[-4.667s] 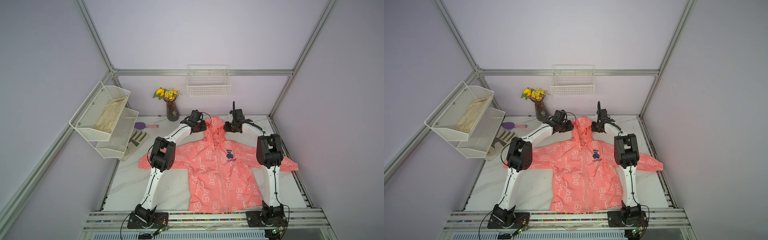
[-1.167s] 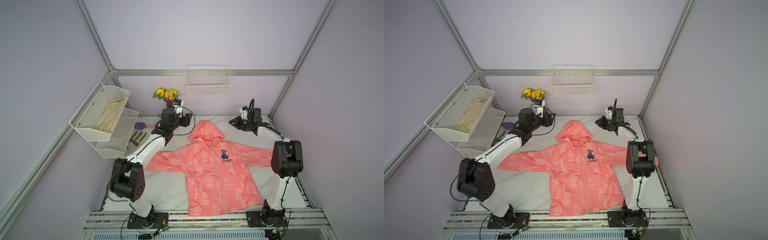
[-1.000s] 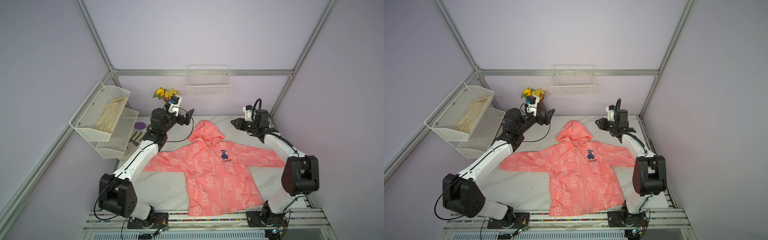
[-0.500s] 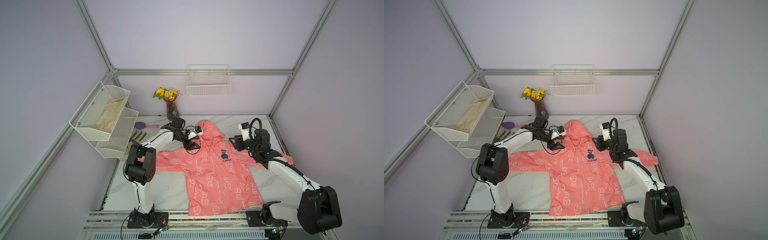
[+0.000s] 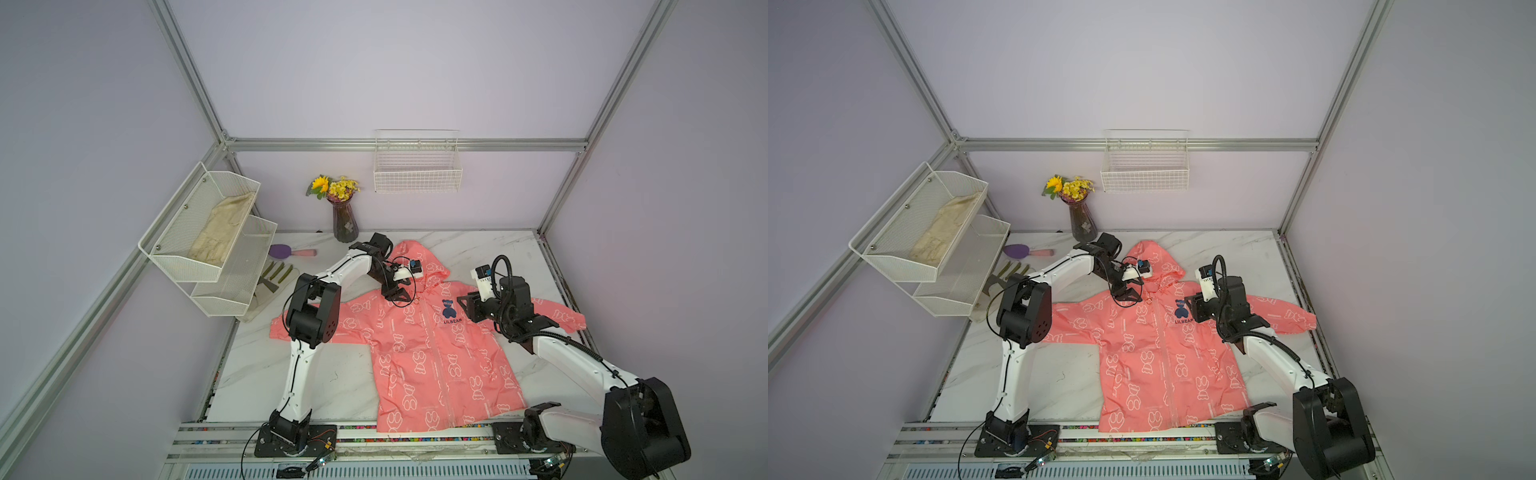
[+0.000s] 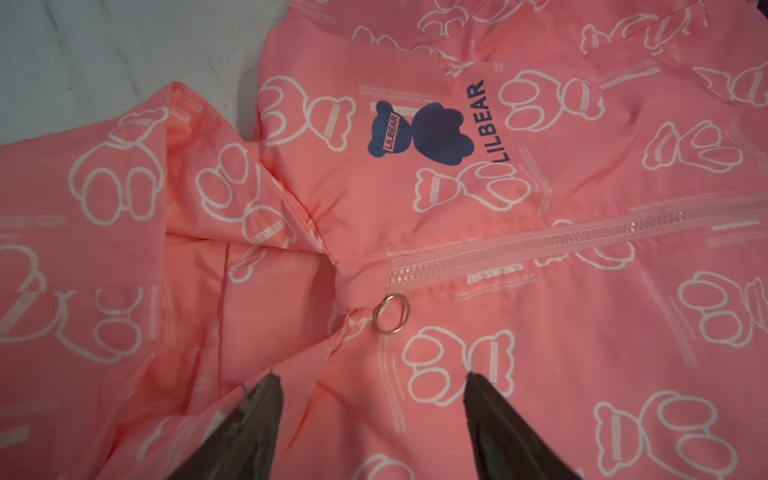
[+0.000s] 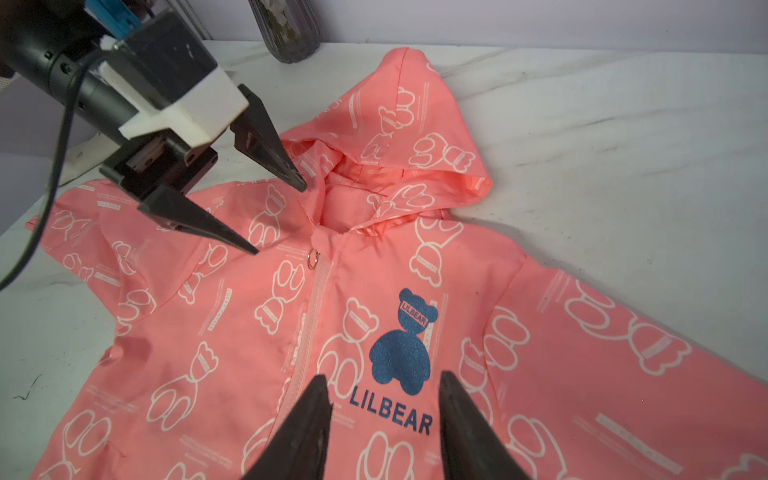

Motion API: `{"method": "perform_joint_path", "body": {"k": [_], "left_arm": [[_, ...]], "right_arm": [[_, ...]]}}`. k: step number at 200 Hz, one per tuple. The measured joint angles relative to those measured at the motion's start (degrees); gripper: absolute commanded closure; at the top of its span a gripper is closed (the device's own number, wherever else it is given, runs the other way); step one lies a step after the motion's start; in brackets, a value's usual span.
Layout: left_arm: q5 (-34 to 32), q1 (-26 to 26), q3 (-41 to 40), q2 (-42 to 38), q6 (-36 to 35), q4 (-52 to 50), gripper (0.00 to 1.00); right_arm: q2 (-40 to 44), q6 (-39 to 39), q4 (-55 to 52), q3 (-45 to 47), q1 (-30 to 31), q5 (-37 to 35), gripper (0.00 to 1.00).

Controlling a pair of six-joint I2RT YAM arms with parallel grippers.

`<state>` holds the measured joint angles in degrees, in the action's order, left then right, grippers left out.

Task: Unzip the jacket
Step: Unzip the zipper on the jacket.

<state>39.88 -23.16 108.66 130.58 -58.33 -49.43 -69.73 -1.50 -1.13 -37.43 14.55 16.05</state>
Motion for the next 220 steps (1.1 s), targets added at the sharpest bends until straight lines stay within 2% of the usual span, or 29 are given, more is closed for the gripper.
{"method": "perform_joint_path", "body": {"k": [45, 67, 137, 154, 181, 220], "left_arm": [[-1.22, -0.11, 5.81, 4.48, -1.92, -2.19, 0.37], [-1.97, -0.24, 7.1, 5.64, -3.02, -2.6, 0.49], [-3.13, -1.16, 7.39, 6.47, -4.52, -2.75, 0.45], [-3.61, -1.4, 7.39, 6.58, -4.96, -2.75, 0.54], [-3.98, -1.62, 7.39, 6.86, -5.66, -2.67, 0.55], [-4.33, -1.68, 7.39, 7.21, -6.01, -2.67, 0.63]], "right_arm": [[-1.84, 0.48, -1.44, -1.09, 0.74, -1.2, 0.58], [-3.65, 0.63, -2.14, -1.55, 1.42, -1.44, 0.59], [-5.38, 1.84, -3.85, -1.9, 2.51, -1.68, 0.6], [-6.03, 1.97, -4.52, -2.14, 2.86, -1.84, 0.6], [-7.19, 2.16, -5.09, -3.02, 3.19, -1.79, 0.61], [-8.17, 2.23, -5.31, -3.3, 3.72, -1.64, 0.62]]}}
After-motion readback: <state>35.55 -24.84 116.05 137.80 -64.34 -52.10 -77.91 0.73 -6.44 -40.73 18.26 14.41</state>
